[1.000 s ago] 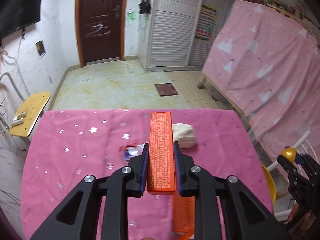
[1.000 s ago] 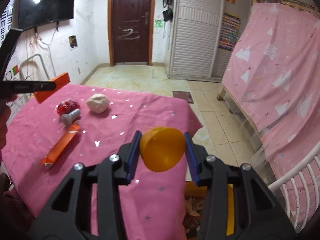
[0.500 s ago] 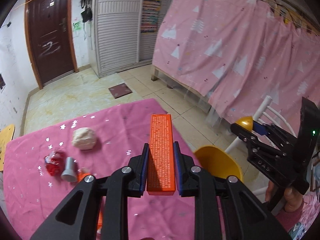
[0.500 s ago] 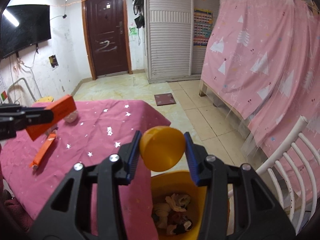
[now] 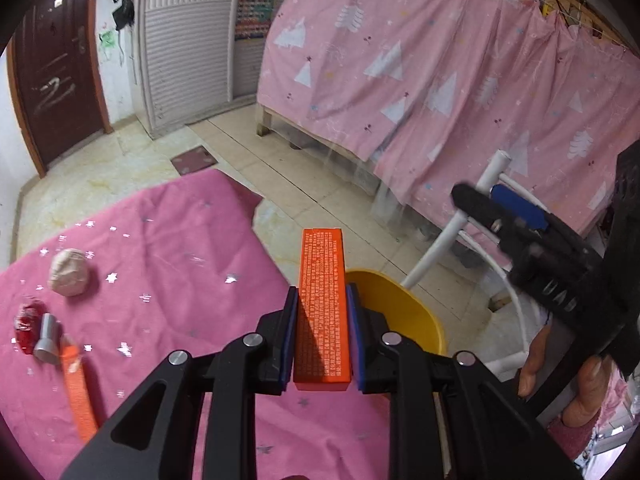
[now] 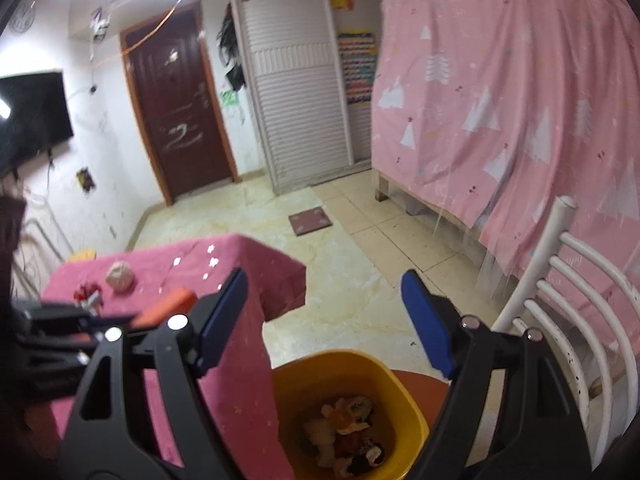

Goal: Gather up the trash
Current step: 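Carry the box and lid over the yellow bucket and open both tools, then grasp the red-white plastic wrapper with the left tool while the right tool grasps the orange packet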

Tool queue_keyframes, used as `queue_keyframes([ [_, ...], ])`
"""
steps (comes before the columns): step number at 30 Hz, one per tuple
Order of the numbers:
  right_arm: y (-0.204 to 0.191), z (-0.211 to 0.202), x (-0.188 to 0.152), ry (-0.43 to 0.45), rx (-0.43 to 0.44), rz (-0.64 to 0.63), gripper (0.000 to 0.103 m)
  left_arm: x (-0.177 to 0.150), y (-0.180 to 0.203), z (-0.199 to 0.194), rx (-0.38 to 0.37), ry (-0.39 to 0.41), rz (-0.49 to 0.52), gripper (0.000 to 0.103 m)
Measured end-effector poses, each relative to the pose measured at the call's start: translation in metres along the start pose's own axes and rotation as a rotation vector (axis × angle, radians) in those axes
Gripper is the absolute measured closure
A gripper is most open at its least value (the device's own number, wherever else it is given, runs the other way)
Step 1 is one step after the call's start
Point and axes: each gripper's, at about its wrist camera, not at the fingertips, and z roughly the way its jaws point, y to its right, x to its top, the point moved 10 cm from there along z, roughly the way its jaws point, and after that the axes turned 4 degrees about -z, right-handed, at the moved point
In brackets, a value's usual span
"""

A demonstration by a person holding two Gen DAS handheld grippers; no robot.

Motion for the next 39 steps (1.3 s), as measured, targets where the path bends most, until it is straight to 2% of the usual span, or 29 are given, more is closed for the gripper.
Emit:
queue_keyframes([
  [4, 0.027, -0.015, 0.009, 0.071, 0.000, 0.105, 0.027, -0.002, 0.021, 0.014, -0.079, -0.009, -0.014, 0.087],
  [7, 0.037, -0.023, 0.012, 0.110, 0.009, 0.161, 0.022, -0.003, 0.035, 0.020, -0.106, -0.017, -0.013, 0.074],
  [8, 0.039, -0.023, 0.013, 0.117, 0.012, 0.167, 0.021, -0.004, 0.039, 0.020, -0.106, -0.017, -0.004, 0.069],
  [10, 0.038, -0.021, 0.013, 0.112, 0.013, 0.164, 0.021, -0.006, 0.043, 0.020, -0.093, -0.014, 0.014, 0.066],
  [18, 0.023, -0.011, 0.013, 0.094, 0.020, 0.144, 0.021, -0.005, 0.033, 0.010, -0.053, 0.009, 0.034, 0.065],
  [26, 0.010, -0.003, 0.013, 0.080, 0.031, 0.122, 0.021, 0.008, -0.014, -0.011, 0.035, 0.056, 0.007, 0.063],
  [30, 0.003, 0.002, 0.012, 0.066, 0.042, 0.107, 0.016, 0.014, -0.052, -0.019, 0.094, 0.066, -0.024, 0.060],
  [39, -0.048, 0.018, 0.008, 0.021, 0.102, 0.015, 0.015, 0.022, -0.144, -0.038, 0.197, 0.087, -0.135, 0.058],
])
